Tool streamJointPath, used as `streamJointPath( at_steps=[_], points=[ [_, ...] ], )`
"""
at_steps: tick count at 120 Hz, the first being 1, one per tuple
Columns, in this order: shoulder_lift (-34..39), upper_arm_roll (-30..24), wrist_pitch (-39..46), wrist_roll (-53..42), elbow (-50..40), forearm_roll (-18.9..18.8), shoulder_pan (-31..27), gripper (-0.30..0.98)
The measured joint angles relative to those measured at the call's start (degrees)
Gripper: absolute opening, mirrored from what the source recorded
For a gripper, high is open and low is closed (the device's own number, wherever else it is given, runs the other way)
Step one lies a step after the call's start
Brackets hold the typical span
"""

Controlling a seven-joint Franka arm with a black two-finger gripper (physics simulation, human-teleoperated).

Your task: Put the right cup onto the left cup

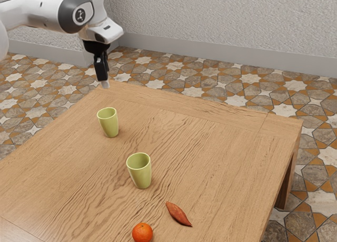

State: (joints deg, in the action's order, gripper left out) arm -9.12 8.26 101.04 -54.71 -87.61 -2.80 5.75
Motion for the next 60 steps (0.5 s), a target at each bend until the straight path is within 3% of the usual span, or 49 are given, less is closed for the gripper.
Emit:
streamJointPath(
  at_steps=[60],
  points=[
    [-9.0, 0.0, 8.2, 0.3, -2.8, 0.4, 8.4, 0.69]
  ],
)
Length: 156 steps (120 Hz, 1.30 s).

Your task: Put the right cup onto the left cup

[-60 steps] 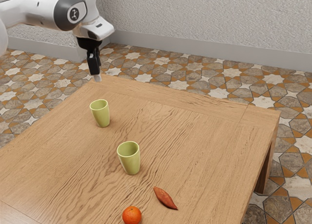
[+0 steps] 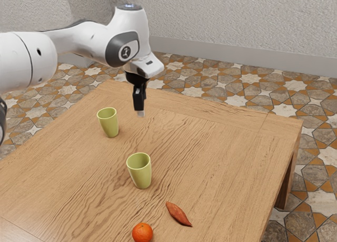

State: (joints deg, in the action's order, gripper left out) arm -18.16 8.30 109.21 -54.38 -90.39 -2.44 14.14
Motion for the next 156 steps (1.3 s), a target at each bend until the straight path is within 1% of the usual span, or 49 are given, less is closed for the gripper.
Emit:
streamJointPath(
  at_steps=[16, 42, 61, 69, 91, 104, 123, 156],
  points=[
    [1.6, -0.4, 3.3, 0.8, -7.1, -0.1, 0.5, 0.69],
    [2.0, -1.7, 9.4, 2.1, -16.4, -0.1, 0.6, 0.69],
    [1.7, -2.1, 13.2, 3.1, -19.8, -0.2, 0.3, 0.68],
    [1.5, -2.2, 14.5, 3.5, -20.6, -0.2, 0.4, 0.6],
    [2.0, -2.2, 16.7, 4.9, -22.9, -0.2, 0.4, 0.21],
    [2.5, -2.2, 17.4, 5.7, -23.8, -0.2, 0.4, 0.06],
    [3.3, -2.2, 17.9, 6.9, -24.7, -0.2, 0.4, -0.03],
    [6.6, -2.4, 18.1, 8.6, -25.8, -0.3, -1.3, -0.09]
  ],
)
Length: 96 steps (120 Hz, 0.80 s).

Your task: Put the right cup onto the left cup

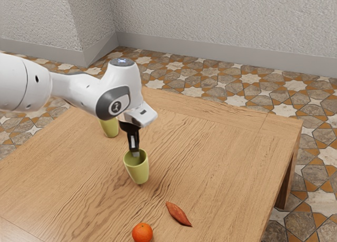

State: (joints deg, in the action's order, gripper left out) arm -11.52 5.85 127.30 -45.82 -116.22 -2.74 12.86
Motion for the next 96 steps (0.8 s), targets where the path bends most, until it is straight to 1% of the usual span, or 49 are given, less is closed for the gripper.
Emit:
streamJointPath(
  at_steps=[8, 22, 49, 60, 80, 96],
  points=[
    [1.3, 0.0, -0.1, 0.4, 0.2, -0.1, -0.5, -0.09],
    [3.0, 0.0, -0.7, 1.0, 1.7, -0.2, -3.1, -0.1],
    [2.5, 0.5, -4.6, 0.9, 9.6, -0.5, -7.8, -0.1],
    [2.3, 2.8, -6.5, 0.2, 11.7, -0.4, -9.0, -0.1],
    [1.1, 8.3, -10.3, -1.9, 16.1, -0.4, -9.2, -0.1],
    [-1.0, 10.8, -13.1, -4.1, 20.6, -0.4, -9.3, -0.1]
  ],
)
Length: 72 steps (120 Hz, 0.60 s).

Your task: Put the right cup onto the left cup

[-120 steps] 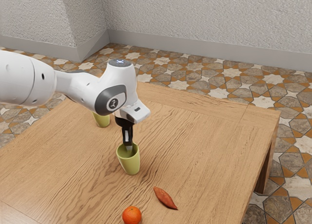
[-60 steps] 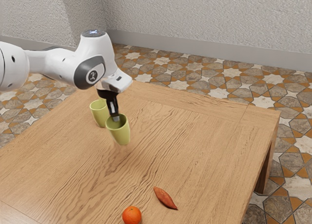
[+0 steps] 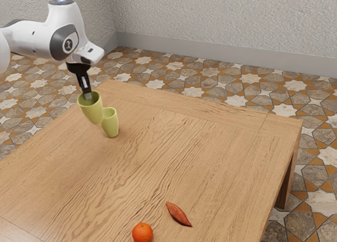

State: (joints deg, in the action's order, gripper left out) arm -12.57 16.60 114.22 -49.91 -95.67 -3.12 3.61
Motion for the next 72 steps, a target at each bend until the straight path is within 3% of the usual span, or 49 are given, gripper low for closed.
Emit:
streamJointPath(
  at_steps=[29, 72],
  points=[
    [-5.0, 0.8, -3.1, -4.2, 7.6, 0.2, -1.3, -0.1],
    [-16.9, 1.6, -3.7, -10.7, 21.2, 3.5, -2.9, -0.1]
  ],
)
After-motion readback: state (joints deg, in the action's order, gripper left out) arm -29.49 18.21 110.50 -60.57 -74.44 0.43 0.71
